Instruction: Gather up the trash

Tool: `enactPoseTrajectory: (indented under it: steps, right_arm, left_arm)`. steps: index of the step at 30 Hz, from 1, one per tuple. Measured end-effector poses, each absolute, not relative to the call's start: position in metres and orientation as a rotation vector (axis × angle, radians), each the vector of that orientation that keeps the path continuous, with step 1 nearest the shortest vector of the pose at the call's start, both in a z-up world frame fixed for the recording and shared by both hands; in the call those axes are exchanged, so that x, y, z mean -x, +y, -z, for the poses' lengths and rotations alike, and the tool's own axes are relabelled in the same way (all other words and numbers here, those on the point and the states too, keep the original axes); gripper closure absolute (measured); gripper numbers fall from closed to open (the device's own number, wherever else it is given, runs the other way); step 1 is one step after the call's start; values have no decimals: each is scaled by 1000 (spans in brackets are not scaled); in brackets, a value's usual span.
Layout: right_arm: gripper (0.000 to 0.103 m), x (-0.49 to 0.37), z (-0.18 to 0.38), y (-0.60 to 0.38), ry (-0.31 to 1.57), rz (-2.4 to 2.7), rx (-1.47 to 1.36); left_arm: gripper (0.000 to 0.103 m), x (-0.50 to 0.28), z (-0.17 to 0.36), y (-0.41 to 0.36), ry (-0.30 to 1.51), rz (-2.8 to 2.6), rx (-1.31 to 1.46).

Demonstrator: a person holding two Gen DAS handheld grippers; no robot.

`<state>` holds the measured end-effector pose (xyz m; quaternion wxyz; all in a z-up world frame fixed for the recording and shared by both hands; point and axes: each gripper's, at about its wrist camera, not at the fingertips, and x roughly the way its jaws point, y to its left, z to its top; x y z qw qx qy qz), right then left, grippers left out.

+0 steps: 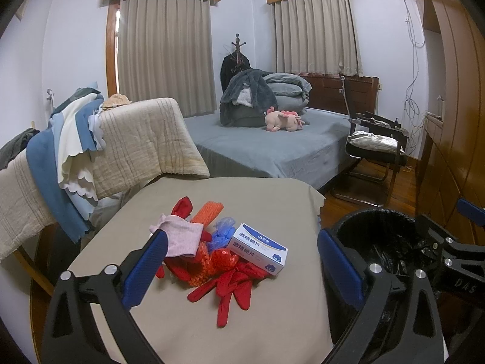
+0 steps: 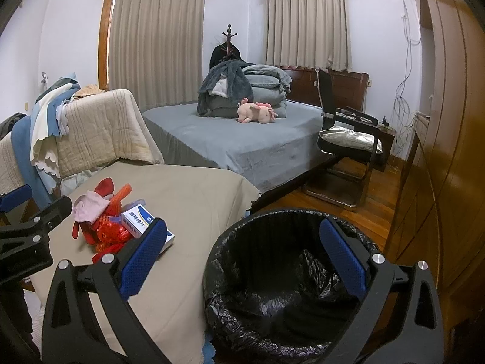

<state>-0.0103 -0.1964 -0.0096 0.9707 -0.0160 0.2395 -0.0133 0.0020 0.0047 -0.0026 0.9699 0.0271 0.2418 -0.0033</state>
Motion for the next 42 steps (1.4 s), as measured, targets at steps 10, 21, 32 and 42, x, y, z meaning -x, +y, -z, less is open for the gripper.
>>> enactPoseTrajectory:
  steps: [10,21,32,42]
  right_arm:
    - [5,8,12,-194,486,27,33]
    - [5,-2,24,-187,496,15,33]
    - [5,-29,35,-169,531,-40,37]
    - [5,-72,61,-126,575,-115,52]
  left_arm:
    - [6,-2,3,5,489,7,-54]
    - [6,-3,3,5,491,3,-57]
    - [6,-8,28,33,509,-45,-55]
    - [6,-36,59,88,571,-159,-50]
